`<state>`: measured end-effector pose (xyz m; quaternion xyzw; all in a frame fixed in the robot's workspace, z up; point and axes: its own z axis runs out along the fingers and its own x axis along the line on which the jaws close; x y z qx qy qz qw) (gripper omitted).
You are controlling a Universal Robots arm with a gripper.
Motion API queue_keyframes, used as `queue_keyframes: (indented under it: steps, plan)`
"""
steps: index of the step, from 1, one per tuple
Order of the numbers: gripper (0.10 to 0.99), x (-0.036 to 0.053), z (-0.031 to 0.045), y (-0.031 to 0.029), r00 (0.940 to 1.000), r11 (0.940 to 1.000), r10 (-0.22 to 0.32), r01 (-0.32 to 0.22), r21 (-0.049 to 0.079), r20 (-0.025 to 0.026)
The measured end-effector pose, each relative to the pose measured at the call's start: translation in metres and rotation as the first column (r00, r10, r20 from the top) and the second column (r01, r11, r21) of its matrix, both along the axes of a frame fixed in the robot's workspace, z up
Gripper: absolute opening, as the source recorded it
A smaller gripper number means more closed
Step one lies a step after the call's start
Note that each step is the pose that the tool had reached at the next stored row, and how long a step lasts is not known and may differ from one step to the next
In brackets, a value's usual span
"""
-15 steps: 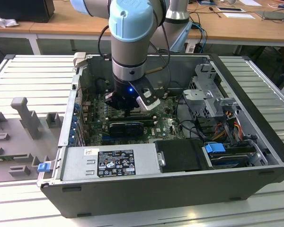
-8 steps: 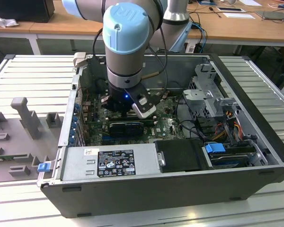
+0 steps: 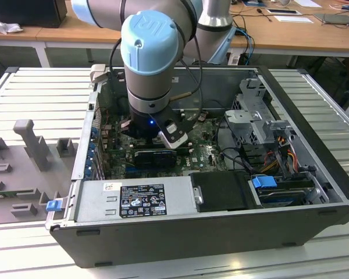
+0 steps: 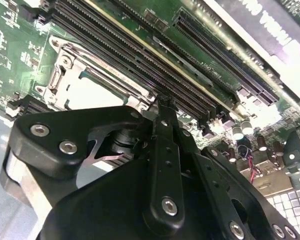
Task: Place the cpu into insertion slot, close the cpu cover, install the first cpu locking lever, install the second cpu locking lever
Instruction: 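Install the second cpu locking lever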
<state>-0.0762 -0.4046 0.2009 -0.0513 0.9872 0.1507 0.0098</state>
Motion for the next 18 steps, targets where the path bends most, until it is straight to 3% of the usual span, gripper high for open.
queue_keyframes:
  steps: [6, 9, 14, 16, 18]
  plan:
    - [0.106, -0.0011, -0.0067, 0.0001, 1.0000, 0.9995, 0.000, 0.000, 0.032, 0.0001]
    - [0.106, -0.0017, -0.0084, -0.0001, 1.0000, 0.9994, 0.000, 0.000, 0.035, -0.0003]
    - [0.106, -0.0026, 0.0096, 0.0000, 1.0000, 0.9994, 0.000, 0.000, 0.036, -0.0001]
    - [0.106, -0.0025, 0.0134, 0.0000, 1.0000, 0.9994, 0.000, 0.000, 0.036, 0.0000]
    - [0.106, -0.0026, 0.0230, 0.0000, 1.0000, 0.9994, 0.000, 0.000, 0.036, -0.0002]
